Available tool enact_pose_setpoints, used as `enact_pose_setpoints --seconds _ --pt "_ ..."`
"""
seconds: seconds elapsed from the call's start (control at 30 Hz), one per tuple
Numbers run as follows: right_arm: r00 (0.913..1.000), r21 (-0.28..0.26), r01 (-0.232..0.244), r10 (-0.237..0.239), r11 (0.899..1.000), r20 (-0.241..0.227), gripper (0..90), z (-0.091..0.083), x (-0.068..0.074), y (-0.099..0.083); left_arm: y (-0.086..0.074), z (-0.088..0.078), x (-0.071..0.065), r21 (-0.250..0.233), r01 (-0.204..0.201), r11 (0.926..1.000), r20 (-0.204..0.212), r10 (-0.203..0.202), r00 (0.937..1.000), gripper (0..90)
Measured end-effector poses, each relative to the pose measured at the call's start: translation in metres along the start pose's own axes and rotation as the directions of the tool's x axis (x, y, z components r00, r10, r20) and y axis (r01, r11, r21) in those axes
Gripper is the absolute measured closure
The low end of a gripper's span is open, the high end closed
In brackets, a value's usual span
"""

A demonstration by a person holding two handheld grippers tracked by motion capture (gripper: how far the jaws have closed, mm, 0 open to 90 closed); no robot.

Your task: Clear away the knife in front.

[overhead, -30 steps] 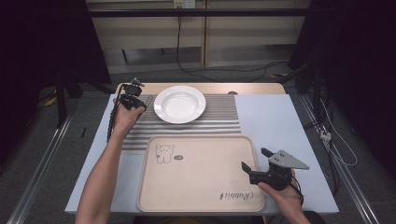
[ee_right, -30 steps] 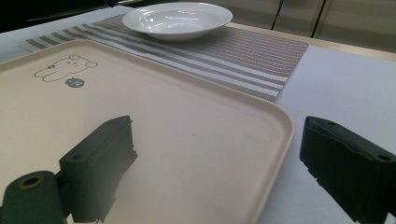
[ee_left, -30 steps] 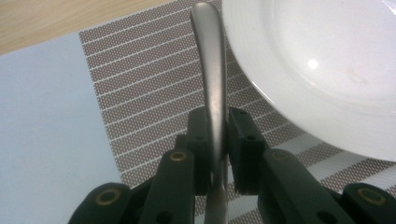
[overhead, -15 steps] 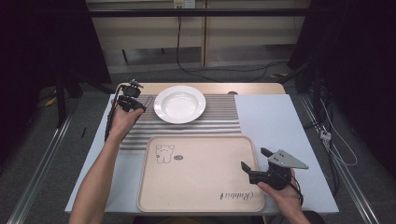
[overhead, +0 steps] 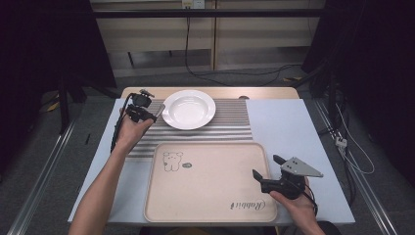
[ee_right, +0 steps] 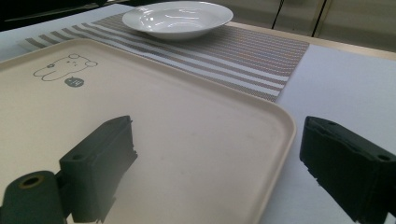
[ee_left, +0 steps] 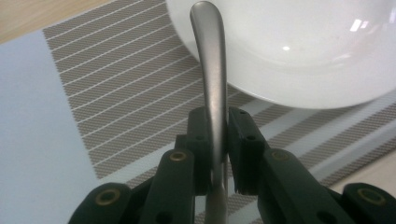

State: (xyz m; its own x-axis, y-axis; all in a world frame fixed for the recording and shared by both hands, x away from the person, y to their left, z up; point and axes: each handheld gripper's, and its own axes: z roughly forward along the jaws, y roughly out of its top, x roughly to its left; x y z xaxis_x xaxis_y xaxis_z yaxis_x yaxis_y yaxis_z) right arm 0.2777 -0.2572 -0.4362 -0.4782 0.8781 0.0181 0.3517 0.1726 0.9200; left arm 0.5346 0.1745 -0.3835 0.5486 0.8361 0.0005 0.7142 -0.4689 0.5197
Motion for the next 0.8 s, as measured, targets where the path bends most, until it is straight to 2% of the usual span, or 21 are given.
enact_pose_setpoints --seconds 0.1,0.13,0.27,0.3,0.37,0.8 --pt "1.0000 -0.001 0.000 0.000 1.000 -0.001 10.0 0.000 0.000 0.000 -0.001 -0.004 -0.007 -0.007 -0.019 0.9998 -0.008 0.019 0.9998 80.0" --pt "1.0000 -0.001 -0.001 0.001 1.000 0.000 10.0 0.000 0.000 0.000 -0.002 -0.005 -0.009 -0.015 -0.013 0.9998 0.002 0.013 0.9999 80.0" --pt "1.0000 -0.001 -0.001 0.001 1.000 0.000 10.0 0.001 0.000 0.000 -0.001 -0.010 -0.016 -0.007 -0.039 0.9992 0.001 0.039 0.9992 80.0" --pt "1.0000 0.000 0.000 0.000 1.000 0.000 10.0 0.001 0.001 0.000 -0.001 -0.011 -0.019 -0.015 -0.032 0.9994 0.004 0.032 0.9995 80.0" --pt "1.0000 0.000 0.000 0.000 1.000 0.000 10.0 0.001 0.001 0.000 -0.001 -0.014 -0.023 -0.016 -0.050 0.9986 0.006 0.051 0.9987 80.0" --pt "1.0000 0.000 0.002 -0.002 1.000 -0.001 10.0 0.000 0.001 0.000 -0.006 -0.019 -0.045 -0.008 -0.076 0.9970 0.017 0.077 0.9969 80.0"
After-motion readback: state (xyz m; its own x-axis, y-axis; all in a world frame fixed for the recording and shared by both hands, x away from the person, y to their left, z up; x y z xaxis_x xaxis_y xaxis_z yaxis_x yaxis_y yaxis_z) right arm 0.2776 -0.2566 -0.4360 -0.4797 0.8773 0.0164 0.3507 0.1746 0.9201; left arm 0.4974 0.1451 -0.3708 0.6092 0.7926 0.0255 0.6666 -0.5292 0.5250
